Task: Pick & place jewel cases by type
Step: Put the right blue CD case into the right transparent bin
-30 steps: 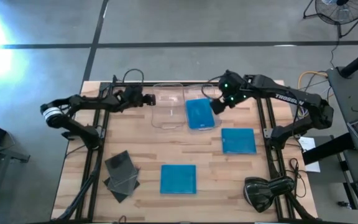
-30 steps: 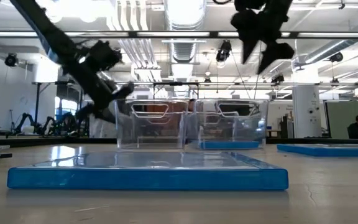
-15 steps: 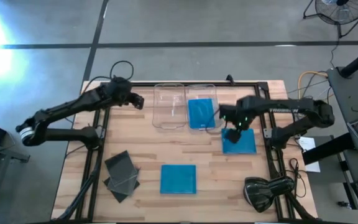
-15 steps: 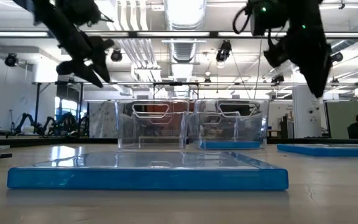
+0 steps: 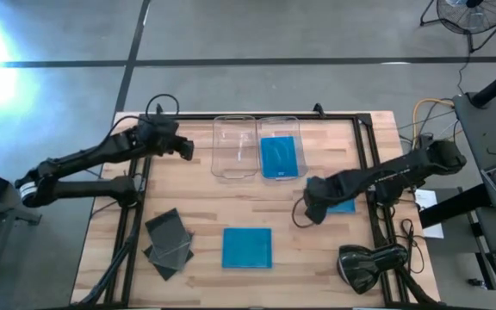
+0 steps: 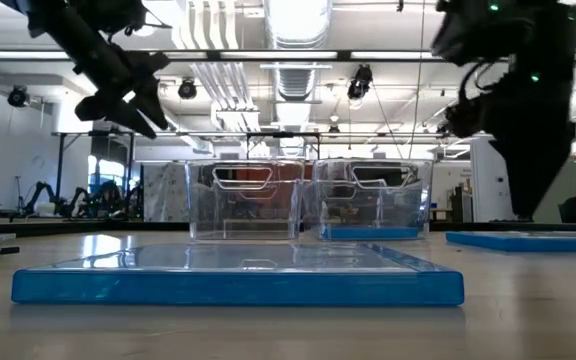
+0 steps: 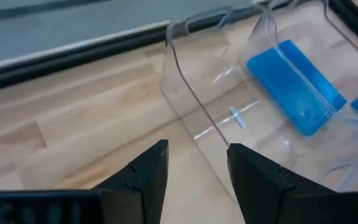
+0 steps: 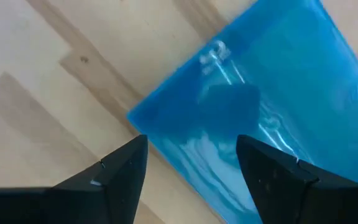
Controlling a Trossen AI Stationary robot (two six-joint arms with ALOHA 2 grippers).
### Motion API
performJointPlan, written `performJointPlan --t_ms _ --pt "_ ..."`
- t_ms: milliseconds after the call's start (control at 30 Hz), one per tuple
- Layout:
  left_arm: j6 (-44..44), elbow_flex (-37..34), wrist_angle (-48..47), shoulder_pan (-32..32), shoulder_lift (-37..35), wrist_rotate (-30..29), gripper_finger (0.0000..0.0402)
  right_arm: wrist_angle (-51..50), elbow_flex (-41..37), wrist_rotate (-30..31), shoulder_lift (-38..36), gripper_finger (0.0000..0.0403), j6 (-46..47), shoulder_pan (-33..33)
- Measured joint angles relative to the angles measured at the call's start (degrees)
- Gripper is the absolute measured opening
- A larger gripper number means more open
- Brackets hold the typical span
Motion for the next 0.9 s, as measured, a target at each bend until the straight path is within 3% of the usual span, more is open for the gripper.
performJointPlan --t_ms 200,533,767,900 --pt "-0.98 0.05 0.02 -1.66 0.21 0.1 0.0147 16.35 -7.19 0.63 -0.04 0.0238 4.02 2.21" --pt "-4.5 0.21 -3.53 -7.56 -0.3 0.82 0.0147 38.01 -10.83 -6.7 0.99 0.0225 8.52 3.2" --pt "-7.85 -0.09 -6.5 -15.62 -0.12 0.63 0.0147 55.94 -10.37 -14.44 10.35 0.0224 10.2 3.27" --pt "-10.81 -0.18 -7.02 -22.15 -0.05 0.29 0.0147 64.14 -6.52 -15.15 16.9 0.0224 12.12 3.27"
